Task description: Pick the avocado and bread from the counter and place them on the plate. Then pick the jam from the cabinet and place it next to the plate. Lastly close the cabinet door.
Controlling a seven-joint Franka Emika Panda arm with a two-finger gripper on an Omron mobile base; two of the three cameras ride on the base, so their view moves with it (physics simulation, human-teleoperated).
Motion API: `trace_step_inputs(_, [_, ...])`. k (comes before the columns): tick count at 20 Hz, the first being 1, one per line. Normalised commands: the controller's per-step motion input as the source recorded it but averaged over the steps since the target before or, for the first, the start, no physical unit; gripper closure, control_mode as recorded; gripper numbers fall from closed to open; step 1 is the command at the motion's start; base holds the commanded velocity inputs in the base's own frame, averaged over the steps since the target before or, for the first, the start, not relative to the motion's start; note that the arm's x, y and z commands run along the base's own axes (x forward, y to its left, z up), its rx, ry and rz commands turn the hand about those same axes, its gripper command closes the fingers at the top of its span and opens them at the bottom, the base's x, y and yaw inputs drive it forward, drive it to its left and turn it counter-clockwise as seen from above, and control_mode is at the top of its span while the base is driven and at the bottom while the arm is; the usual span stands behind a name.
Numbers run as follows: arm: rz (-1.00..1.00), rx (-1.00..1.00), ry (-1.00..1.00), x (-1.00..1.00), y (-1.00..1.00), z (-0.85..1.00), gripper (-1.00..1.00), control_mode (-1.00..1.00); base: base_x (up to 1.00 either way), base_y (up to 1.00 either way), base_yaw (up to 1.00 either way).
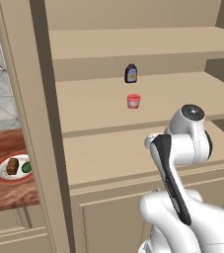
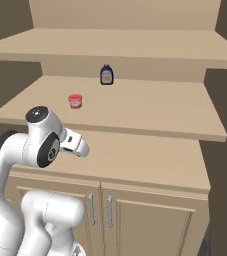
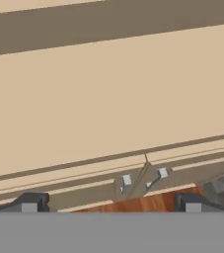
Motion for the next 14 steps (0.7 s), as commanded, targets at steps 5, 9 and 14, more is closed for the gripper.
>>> trace_step_inputs(5, [0.13,-0.01,-0.16,-0.17,0.0,0.11,-1.0,-1.0,0.0,0.0,0.0])
trace_step_inputs(9, [0.14,-0.03,-0.17,-0.27,0.0,0.2,-1.0,-1.0,0.0,0.0,0.0])
trace_step_inputs(14, [0.13,-0.09,-0.02,-0.12,0.0,0.24,-1.0,-1.0,0.0,0.0,0.0])
